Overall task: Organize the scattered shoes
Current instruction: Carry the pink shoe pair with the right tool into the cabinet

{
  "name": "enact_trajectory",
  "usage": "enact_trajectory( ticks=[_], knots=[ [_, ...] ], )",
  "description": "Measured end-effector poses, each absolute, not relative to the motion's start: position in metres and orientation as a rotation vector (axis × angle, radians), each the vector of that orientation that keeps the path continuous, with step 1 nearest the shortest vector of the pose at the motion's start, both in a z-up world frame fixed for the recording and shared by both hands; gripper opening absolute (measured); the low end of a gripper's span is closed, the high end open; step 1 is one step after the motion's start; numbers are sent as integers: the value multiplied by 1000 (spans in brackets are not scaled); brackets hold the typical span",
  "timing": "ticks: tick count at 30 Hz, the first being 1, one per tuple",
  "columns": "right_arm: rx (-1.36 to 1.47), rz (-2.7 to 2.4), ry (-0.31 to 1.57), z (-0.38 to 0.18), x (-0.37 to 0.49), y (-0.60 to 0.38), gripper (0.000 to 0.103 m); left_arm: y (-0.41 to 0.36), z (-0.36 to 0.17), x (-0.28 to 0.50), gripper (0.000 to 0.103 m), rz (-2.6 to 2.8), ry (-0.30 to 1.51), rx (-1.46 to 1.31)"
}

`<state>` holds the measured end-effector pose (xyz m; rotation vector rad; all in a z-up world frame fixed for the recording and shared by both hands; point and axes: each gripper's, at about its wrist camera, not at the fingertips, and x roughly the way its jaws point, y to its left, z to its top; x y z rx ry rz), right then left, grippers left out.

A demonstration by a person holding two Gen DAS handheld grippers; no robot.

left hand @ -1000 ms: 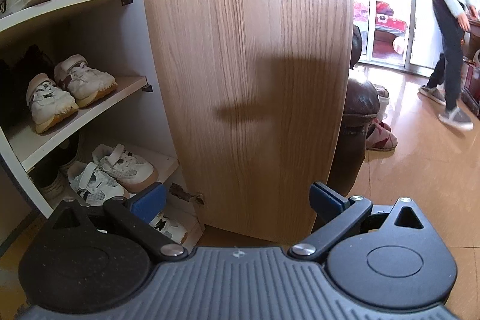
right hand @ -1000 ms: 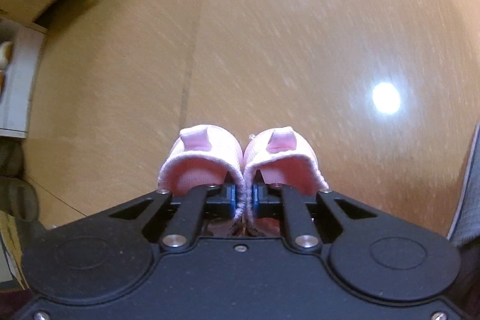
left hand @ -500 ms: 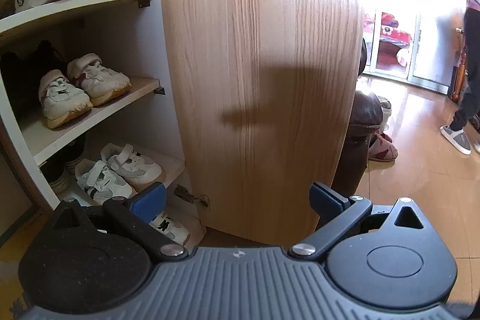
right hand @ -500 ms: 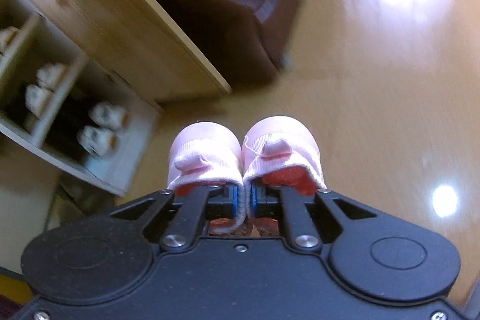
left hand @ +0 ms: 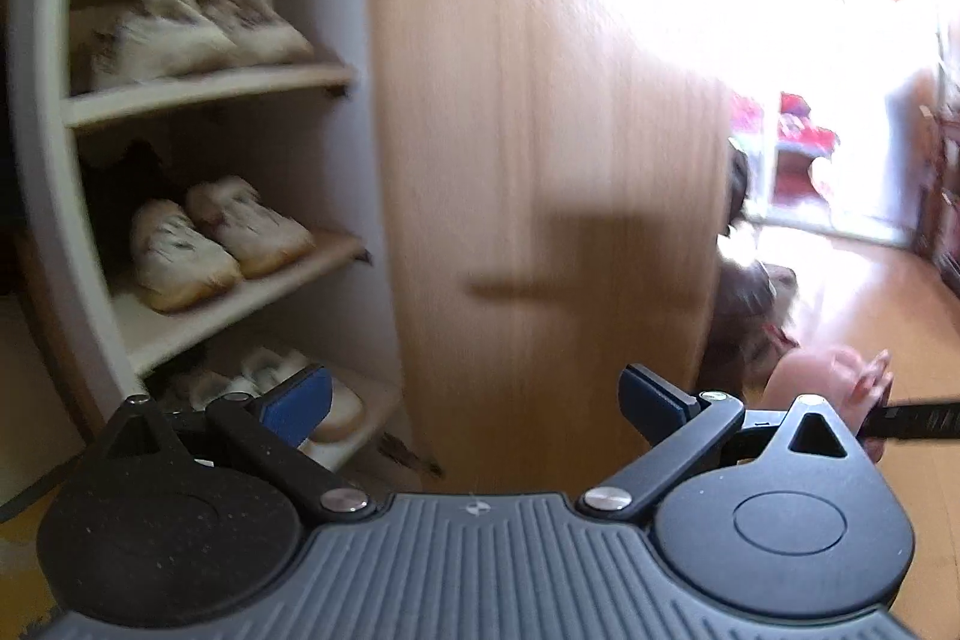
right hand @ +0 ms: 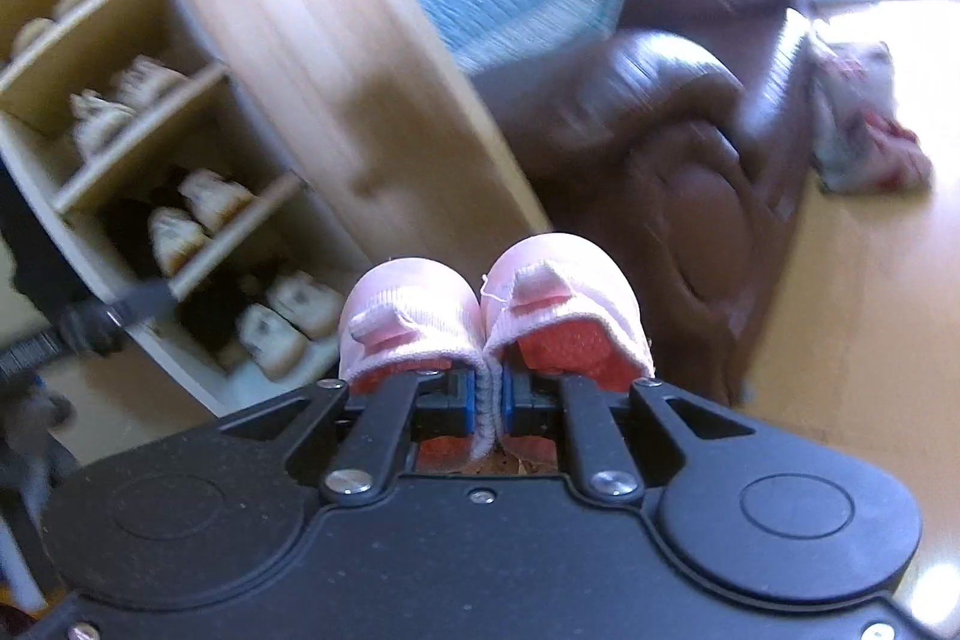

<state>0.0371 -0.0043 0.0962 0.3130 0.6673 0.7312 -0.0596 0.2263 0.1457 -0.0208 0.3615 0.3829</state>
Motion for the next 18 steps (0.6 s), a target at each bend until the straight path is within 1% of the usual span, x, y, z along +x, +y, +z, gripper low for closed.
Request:
enact_trajectory(
  ticks=[5,15,18],
  knots=[
    [277,818,581,151,49,23,9,242,155,-77,102,477,278,-74],
    [190,1009,382,290,70,103,9,260,150,-78,102,507,327,-97],
    [175,1066,296,347,71,130,9,266,151,-80,102,517,328,-121]
  ],
)
